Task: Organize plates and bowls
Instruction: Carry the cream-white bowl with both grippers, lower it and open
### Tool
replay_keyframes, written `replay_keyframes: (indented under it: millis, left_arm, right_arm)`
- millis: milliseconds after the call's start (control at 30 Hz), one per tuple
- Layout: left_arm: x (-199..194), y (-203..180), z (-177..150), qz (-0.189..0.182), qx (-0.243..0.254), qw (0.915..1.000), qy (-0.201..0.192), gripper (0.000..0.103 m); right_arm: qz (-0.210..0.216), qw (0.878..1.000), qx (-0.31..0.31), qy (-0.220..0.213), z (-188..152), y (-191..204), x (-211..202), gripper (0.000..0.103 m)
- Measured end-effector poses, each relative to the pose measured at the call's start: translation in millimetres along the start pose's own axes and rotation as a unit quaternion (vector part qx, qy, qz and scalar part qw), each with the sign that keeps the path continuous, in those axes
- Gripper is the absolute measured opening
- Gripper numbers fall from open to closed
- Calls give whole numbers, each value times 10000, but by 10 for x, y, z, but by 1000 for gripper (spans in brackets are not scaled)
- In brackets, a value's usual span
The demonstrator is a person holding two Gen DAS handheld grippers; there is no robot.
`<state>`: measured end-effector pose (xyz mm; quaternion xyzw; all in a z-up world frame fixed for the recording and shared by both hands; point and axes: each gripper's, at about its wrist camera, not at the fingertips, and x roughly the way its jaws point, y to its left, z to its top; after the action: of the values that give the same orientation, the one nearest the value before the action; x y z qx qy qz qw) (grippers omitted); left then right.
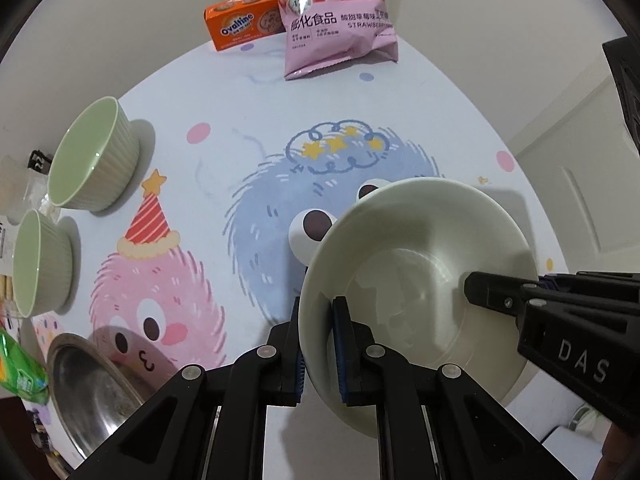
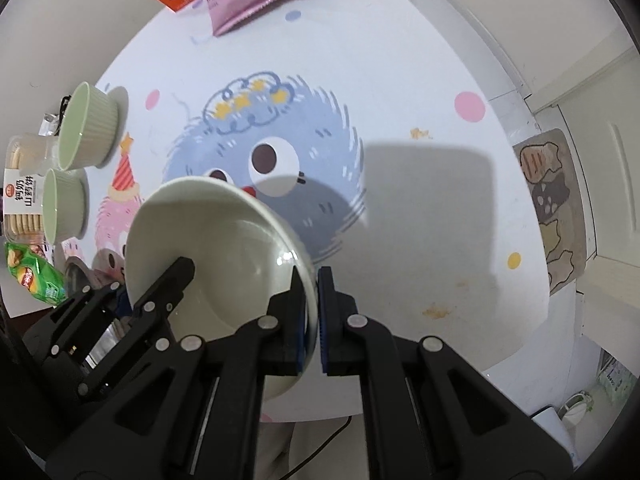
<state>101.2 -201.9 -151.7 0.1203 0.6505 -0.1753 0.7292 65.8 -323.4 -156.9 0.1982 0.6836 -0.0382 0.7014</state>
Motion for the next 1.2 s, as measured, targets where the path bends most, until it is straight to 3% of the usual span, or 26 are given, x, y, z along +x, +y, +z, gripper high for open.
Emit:
replay_keyframes:
  millis: [300,533,933,967,1033,1100,1200]
  left_arm:
    - [78,44,132,107,-286,9995,-127,12]
    - [290,115,285,213,-406,9989,6,12]
    - [324,144,249,208,-468,9987,-71,15]
    - [319,137,242,244,-475,9985,-72,17]
    - [309,149,230,246,-511,9984,-59,41]
    - [268,181,214,160,-566,9982,-106,55]
    - [154,224,192,176,-637,9974,-299,62]
  right_arm:
    - [-35,9997,-233,6,191,26,47,7]
    - [-128,9992,-346,135,392,67,185,6]
    - [-133,9993,-299,196,445,87,215,7]
    - [-125,9994,-255,210,448,84,213,9]
    - [-121,9995,-154,228,459,73,201,26]
    - [-186,9997,-111,111,456,60,134,64]
    - [-231,9995,-103,-210,435,39,-27,66]
